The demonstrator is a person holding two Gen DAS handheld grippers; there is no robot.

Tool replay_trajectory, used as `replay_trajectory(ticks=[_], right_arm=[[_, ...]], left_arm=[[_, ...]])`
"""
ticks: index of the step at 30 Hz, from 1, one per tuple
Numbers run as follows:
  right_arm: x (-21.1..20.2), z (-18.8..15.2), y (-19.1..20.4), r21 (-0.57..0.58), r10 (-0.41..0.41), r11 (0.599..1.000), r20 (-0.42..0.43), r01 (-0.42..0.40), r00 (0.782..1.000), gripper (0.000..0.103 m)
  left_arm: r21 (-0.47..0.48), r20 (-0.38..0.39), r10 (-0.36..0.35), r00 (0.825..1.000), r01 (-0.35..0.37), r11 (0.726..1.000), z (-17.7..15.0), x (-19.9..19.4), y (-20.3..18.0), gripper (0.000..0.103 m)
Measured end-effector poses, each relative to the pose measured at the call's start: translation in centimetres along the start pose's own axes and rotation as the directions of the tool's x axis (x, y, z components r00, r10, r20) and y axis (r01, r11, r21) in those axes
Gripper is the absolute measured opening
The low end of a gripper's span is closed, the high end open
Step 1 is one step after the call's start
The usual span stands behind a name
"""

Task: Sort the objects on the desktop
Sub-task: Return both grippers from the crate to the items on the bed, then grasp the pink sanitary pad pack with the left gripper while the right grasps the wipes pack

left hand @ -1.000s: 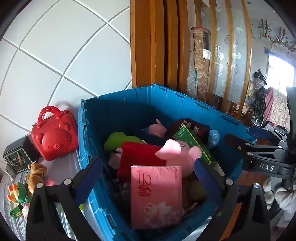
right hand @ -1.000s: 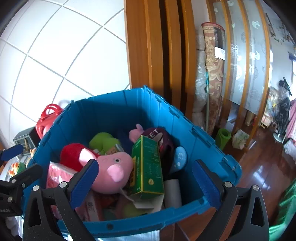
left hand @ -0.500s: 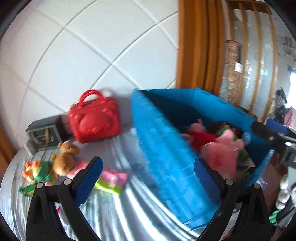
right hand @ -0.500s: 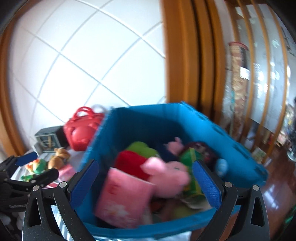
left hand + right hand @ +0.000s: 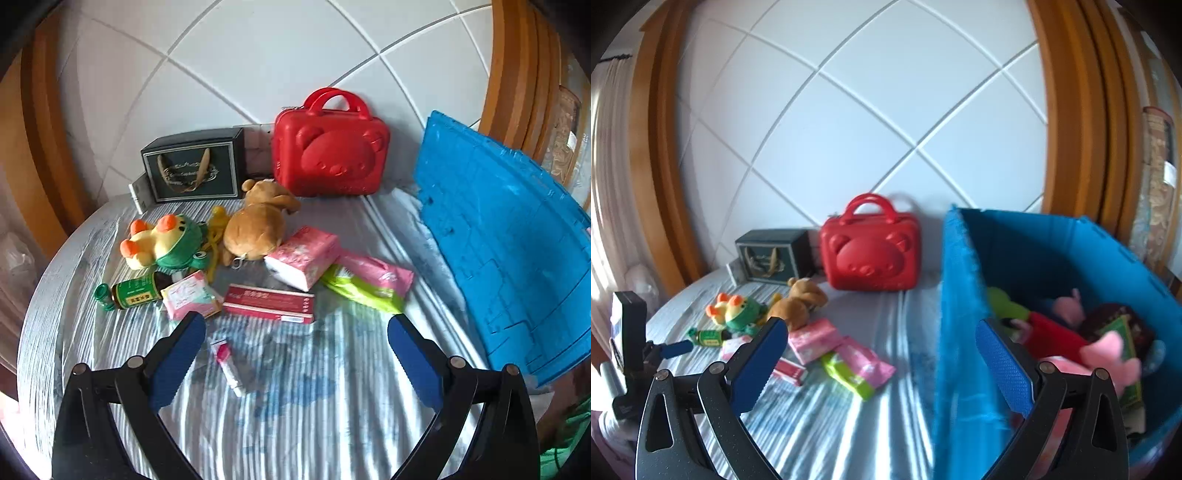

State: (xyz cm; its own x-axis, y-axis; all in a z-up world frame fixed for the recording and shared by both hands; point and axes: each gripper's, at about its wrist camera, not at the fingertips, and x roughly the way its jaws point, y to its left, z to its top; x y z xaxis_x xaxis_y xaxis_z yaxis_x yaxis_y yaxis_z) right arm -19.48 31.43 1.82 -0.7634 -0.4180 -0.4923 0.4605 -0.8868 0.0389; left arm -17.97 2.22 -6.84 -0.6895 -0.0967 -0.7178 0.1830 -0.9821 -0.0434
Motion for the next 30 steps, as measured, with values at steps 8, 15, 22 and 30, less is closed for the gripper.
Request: replay_trajectory(ticks=[8, 15, 22, 30], right_arm=[[9.0, -2.8, 2.4, 0.036, 0.032, 0.999, -0.183, -0.026, 0.983, 0.103], [17.0, -5.3, 2.6, 0.059, 0.002, 0.998, -0.342, 0.019, 0.94, 0.103], [23.4, -7.2, 1.8, 0.052, -0.028, 0.997, -0.47, 0.059, 0.882, 0.103], [30.8, -8.9, 1.8, -0.043, -0.028, 0.999, -0.598, 0.003, 0.801, 0.103]], left_arm=[[0.013, -0.115, 0.051, 0.992, -0.05, 0.999, -1.6, 6.4, 10.4, 0.1], [0.154, -0.223, 0.048, 0.974, -0.014, 0.988, -0.3, 14.9, 15.0, 0.101], [0.281, -0.345, 0.045, 0.937, 0.058, 0.958, 0.5, 23.0, 14.7, 0.101], [0.263, -0.468, 0.042, 0.883, 0.094, 0.96, 0.3, 28.1, 14.0, 0.076]])
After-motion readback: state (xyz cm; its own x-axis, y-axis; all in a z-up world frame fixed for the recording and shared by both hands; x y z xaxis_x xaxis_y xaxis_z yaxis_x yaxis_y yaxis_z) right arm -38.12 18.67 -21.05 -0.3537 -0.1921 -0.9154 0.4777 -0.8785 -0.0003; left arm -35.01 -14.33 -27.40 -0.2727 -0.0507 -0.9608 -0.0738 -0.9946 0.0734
